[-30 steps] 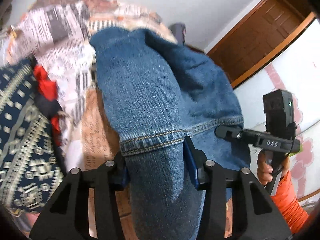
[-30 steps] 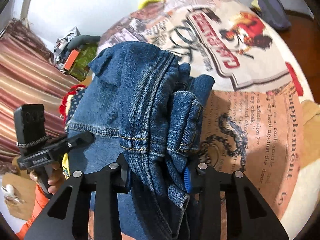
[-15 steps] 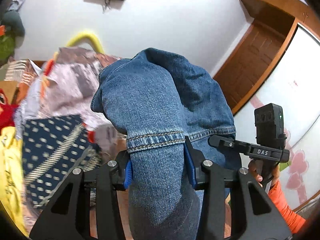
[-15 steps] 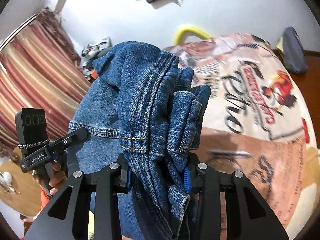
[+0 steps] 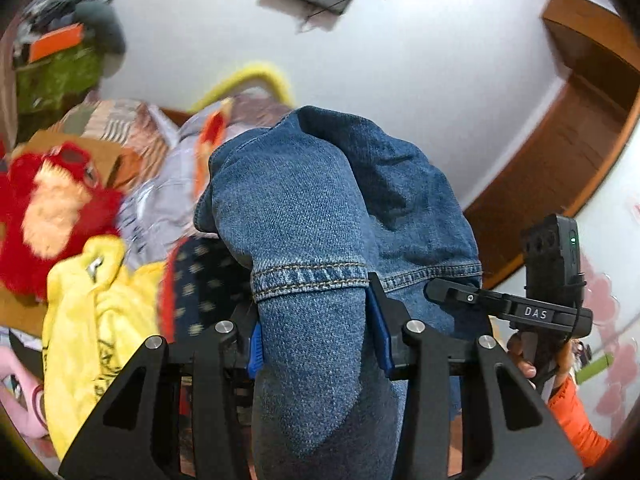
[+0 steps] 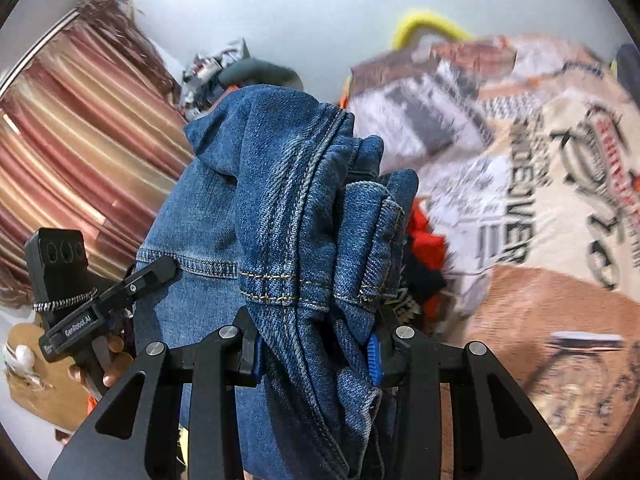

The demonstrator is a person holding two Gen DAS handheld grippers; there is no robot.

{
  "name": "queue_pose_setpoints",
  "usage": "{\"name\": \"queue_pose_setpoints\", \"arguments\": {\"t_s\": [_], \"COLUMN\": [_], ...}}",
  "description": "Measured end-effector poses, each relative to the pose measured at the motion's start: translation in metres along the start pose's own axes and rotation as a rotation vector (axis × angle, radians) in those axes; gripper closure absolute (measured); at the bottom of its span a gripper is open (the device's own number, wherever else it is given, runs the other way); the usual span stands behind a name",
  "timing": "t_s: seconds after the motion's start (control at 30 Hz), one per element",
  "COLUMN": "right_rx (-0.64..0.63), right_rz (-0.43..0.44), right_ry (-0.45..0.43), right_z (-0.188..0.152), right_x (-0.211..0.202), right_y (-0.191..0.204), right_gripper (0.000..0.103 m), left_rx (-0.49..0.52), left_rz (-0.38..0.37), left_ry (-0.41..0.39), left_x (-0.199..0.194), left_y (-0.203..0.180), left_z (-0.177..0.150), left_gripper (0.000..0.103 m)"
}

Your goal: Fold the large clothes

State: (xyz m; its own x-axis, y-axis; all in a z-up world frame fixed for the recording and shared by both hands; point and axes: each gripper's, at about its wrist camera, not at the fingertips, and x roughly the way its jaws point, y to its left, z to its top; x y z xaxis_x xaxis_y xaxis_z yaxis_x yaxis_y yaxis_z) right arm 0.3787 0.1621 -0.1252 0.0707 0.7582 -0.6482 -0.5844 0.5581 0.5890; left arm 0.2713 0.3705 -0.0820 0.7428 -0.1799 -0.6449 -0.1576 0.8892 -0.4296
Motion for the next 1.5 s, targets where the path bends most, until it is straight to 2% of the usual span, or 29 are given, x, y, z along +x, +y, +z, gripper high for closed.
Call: {"name": "queue_pose_setpoints", "arguments": {"t_s": [0.1,0.2,0.33,0.47,0.53,0.67,0.73,0.93,1.07,1.2,1.3,1.5], "right_rx": [0.034,0.064,0.062,0.037,0.027,-0.038,-0.068,-0.127,-0.131,-0.154,-0.171,-0.262], "right_rz": [-0.036,-0.109,-0.126,-0.126,-0.149,-0.266,-0.304,-0.357,-0.354,-0.336,-0.284,-0.207], "right_ry": [0.061,0.116,0.106,0.123,0.116,0.103,0.107,0.123,0.119,0.029,-0.065,-0.321], "right_z": [-0.003,-0.014,-0.018,-0.021,-0.024,-0.036,-0.044,-0.078,-0.092,-0.094,-0.093,-0.104], "right_x": [0.047,0.086,0.097,0.087,0.084,0.073,0.066,0.037,0.016,-0.017,-0.054,-0.136], "right_y": [-0.013,-0.028,-0.042,-0.042,-0.039,-0.030,-0.027,-0.021,-0.012,0.011,0.037,0.100], "right_gripper": [0.069,0.068,0.060,0.056,0.052,0.040,0.039,0.038,0.038,0.038,0.038,0.038], "left_rx": [-0.048,-0.058,-0.092,-0.120,-0.113,-0.023,0.017,0.076,0.092,0.126,0.145,0.230], "left_rz": [0.081,0.131,0.092,0.074,0.086,0.163,0.195,0.286,0.331,0.372,0.364,0.328], "left_ry": [0.081,0.130,0.093,0.100,0.103,0.103,0.104,0.097,0.078,0.012,-0.080,-0.323], "left_x": [0.036,0.067,0.075,0.078,0.072,0.054,0.046,0.016,-0.009,-0.041,-0.077,-0.165], "left_y": [0.039,0.068,0.092,0.100,0.092,0.066,0.057,0.036,0.021,-0.004,-0.030,-0.098], "left_z": [-0.011,-0.024,-0.033,-0.037,-0.039,-0.050,-0.059,-0.094,-0.107,-0.106,-0.103,-0.106], "left_gripper": [0.060,0.052,0.029,0.024,0.023,0.018,0.011,0.010,0.010,0.010,0.010,0.010]}}
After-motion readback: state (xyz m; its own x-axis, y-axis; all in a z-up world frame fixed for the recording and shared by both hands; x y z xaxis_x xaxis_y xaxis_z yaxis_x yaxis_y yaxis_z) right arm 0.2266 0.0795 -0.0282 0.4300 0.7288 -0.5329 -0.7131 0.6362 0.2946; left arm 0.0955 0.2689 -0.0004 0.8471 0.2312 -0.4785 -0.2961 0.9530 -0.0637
